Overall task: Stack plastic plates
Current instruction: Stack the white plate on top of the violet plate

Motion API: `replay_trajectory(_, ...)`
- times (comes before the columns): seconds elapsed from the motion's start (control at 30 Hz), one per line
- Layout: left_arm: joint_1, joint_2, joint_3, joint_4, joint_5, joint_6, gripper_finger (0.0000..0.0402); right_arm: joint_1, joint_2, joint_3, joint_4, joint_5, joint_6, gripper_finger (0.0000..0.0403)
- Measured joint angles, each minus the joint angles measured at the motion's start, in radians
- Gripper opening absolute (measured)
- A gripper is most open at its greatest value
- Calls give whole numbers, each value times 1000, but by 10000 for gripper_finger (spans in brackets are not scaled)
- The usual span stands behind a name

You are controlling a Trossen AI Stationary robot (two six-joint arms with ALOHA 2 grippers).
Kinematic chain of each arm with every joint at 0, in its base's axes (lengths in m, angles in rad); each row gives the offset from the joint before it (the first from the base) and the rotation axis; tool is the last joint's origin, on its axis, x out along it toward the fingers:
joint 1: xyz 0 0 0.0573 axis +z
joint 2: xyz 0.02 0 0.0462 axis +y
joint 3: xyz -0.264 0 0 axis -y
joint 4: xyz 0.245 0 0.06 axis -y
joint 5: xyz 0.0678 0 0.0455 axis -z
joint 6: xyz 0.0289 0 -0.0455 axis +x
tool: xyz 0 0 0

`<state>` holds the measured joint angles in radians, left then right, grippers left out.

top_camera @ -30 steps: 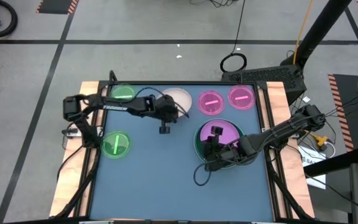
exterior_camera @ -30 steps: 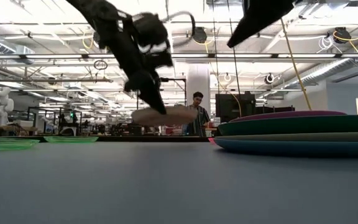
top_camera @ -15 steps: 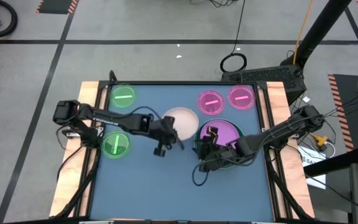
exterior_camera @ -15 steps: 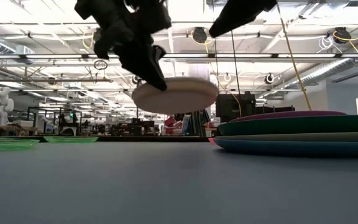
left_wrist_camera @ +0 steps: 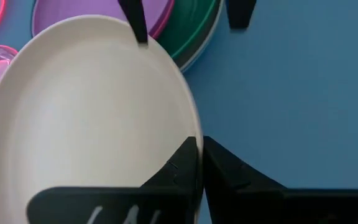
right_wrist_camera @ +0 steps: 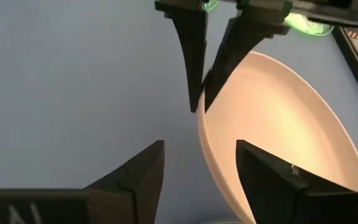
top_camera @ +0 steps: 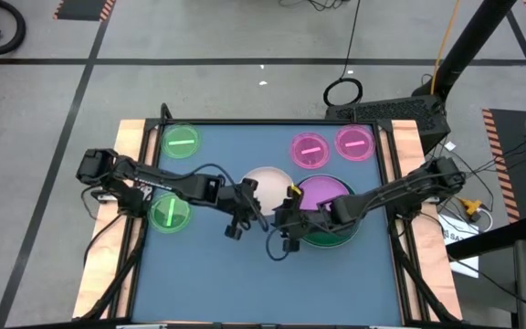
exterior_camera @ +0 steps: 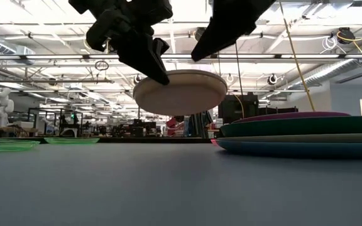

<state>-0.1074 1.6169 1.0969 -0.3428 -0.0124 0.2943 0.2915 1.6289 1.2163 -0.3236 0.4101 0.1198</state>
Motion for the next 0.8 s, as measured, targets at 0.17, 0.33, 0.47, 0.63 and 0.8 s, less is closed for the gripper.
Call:
replay_trajectory(0.17,0,0,0,-1,0,2,21,-29,27,0,0,-22,-13,191)
replay_trajectory(0.33,0,0,0,0,0,8,22,-50,44,0,-8,-22,-13,190)
replay_trajectory(0.47,0,0,0,0,-1,12,22,-58,52,0,-10,-22,-13,190)
replay_trajectory(0.63,0,0,0,0,-1,16,23,-63,51,0,-10,-23,-13,189)
replay_trajectory(0.8,-1,0,0,2,27,18,23,-68,51,0,-10,-24,-13,189)
